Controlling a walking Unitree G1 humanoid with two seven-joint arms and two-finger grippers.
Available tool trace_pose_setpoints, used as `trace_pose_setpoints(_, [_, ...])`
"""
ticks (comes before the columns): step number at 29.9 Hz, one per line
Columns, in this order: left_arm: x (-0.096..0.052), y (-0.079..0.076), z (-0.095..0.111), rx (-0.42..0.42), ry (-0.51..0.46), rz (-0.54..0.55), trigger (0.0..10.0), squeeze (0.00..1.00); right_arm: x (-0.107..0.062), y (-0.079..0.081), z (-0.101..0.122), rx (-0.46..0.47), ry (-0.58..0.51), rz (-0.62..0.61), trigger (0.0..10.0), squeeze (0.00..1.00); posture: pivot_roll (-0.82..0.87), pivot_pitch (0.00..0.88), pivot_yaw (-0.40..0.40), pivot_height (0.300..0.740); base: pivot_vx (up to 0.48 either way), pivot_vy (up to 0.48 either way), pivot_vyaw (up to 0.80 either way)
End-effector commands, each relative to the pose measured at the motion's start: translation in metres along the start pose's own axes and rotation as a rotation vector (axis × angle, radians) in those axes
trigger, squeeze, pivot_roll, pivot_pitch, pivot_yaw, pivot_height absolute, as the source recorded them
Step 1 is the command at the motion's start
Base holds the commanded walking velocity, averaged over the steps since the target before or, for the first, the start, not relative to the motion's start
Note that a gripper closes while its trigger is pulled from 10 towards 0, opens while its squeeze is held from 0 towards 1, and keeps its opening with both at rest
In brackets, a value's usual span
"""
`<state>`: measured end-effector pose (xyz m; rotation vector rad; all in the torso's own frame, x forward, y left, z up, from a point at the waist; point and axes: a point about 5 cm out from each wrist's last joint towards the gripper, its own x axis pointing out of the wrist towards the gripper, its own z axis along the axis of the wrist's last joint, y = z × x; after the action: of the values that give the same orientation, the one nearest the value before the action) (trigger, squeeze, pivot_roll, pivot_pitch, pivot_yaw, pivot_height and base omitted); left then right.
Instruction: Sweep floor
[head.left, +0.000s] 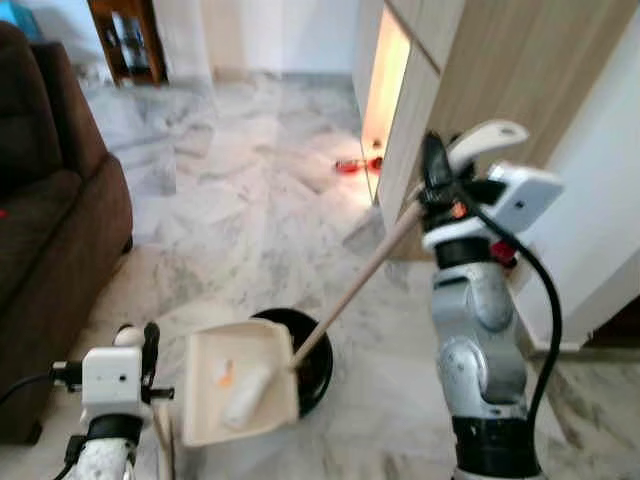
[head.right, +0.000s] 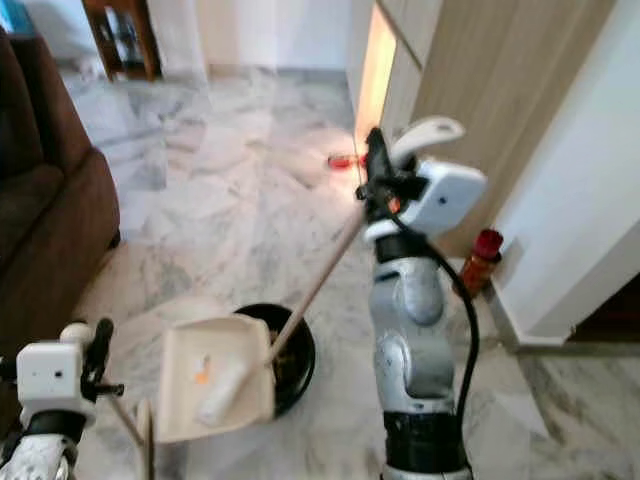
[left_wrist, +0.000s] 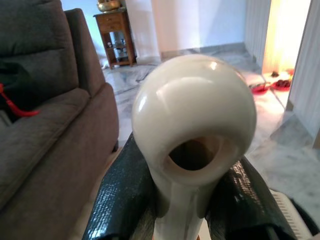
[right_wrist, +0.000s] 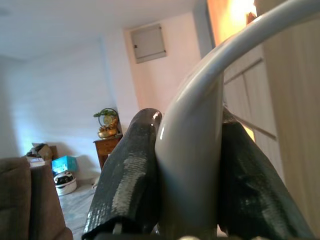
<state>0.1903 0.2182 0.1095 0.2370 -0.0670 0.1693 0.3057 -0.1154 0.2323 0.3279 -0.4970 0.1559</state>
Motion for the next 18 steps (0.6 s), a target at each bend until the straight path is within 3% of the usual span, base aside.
trace_pose_setpoints(1, [0.0018,0.0043,0.013,0.013,-0.06,0.018,10.0,0.0,0.0042,0.0104,0.0099,0.04,-0.06,0.023,10.0,0.0,0.09,0.0,-0.052,0.74,0.304,0.0,0.0])
trace_pose_setpoints(18, [0.0038,-0.0002,0.0125,0.0,-0.062,0.02,10.0,0.0,0.0064,0.0112,0.0116,0.024,-0.07,0.019,10.0,0.0,0.09,0.0,-0.055,0.74,0.302,0.0,0.0])
